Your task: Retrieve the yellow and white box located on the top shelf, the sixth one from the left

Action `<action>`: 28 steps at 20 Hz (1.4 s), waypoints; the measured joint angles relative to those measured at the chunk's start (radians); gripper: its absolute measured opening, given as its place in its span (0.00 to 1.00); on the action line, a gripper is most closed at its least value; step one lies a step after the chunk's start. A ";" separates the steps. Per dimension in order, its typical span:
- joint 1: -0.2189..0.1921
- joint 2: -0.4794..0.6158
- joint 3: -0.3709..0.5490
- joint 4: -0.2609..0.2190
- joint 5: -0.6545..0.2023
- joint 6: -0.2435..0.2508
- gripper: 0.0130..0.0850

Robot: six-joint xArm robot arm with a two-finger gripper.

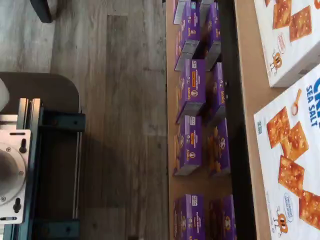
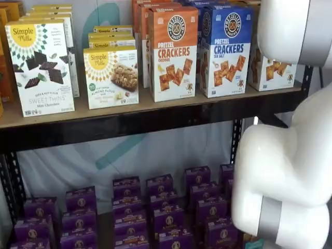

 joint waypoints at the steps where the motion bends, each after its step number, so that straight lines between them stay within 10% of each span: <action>1: 0.008 0.001 -0.003 -0.017 0.002 0.000 1.00; 4: 0.075 0.003 -0.011 -0.145 0.018 0.007 1.00; 9: 0.062 -0.030 0.037 -0.115 -0.016 0.006 1.00; 16: -0.074 -0.128 0.171 0.155 -0.195 -0.032 1.00; 28: -0.145 -0.207 0.308 0.390 -0.475 -0.101 1.00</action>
